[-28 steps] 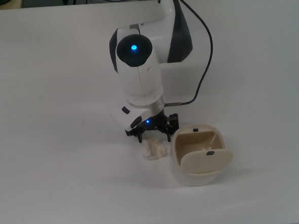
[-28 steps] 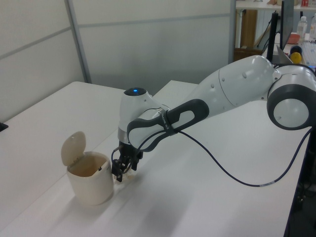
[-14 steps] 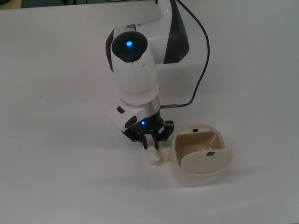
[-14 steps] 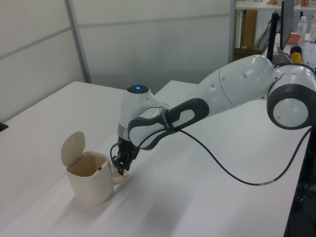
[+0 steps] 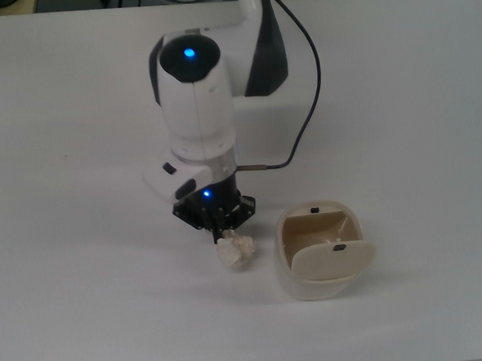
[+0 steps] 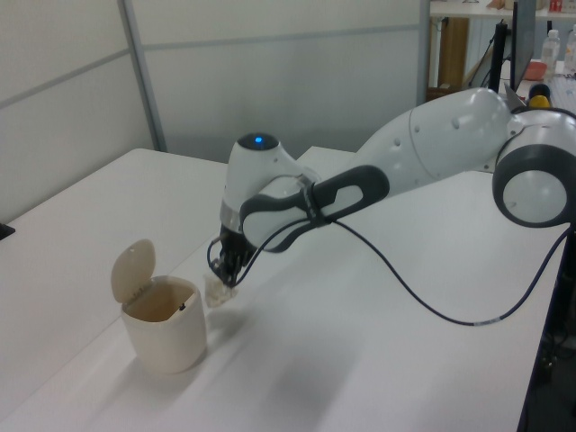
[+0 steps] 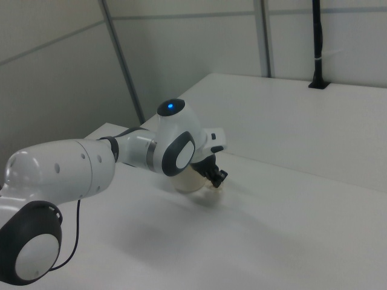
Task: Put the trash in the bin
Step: 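Lift the paper ball and carry it over the open bin, then lower the paper into the bin and open the gripper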
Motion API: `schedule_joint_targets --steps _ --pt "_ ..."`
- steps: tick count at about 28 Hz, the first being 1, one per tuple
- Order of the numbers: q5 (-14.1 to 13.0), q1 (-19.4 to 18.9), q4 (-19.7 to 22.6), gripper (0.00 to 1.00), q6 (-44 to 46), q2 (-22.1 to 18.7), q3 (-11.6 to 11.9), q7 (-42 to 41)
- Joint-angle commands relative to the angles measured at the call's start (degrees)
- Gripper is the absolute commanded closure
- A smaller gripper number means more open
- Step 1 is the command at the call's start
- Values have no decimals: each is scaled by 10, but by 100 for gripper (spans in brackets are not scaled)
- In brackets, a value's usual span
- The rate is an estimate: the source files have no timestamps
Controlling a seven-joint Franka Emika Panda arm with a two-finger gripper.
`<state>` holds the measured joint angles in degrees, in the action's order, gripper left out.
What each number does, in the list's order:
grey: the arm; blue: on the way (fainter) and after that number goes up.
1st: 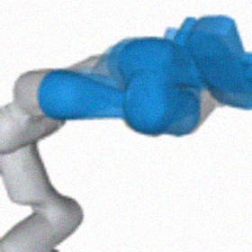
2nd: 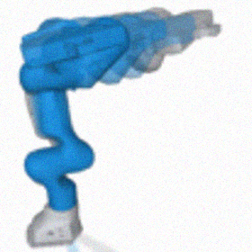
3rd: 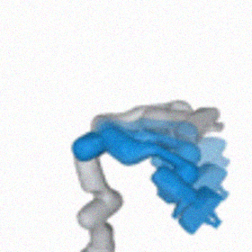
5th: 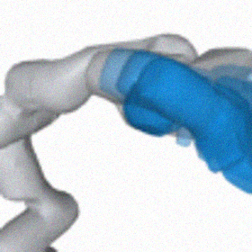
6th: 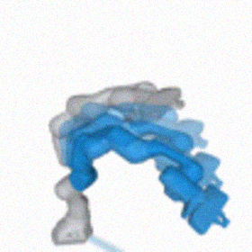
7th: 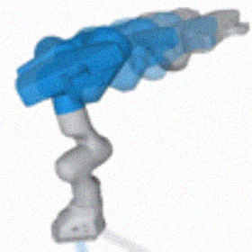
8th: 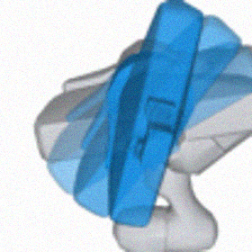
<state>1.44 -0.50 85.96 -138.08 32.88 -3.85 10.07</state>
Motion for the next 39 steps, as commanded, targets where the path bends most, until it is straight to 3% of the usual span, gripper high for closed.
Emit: schedule_joint_targets --steps 1,10,21,29,35,36,37,39 --pt "3 8 19 100 30 -52 1 -8" --pt "-31 1 14 100 74 -85 -6 -22" --pt "-75 -31 -15 100 70 -86 -12 -16" --pt "-72 -56 -37 100 62 -76 -12 14" --pt "-72 -75 -38 99 -10 -47 -12 38" --pt "-72 -77 -38 91 -17 -43 -12 45" --pt "-72 -77 -38 60 -28 -41 -12 53" --pt "-72 -77 -37 10 -28 -40 -11 56"
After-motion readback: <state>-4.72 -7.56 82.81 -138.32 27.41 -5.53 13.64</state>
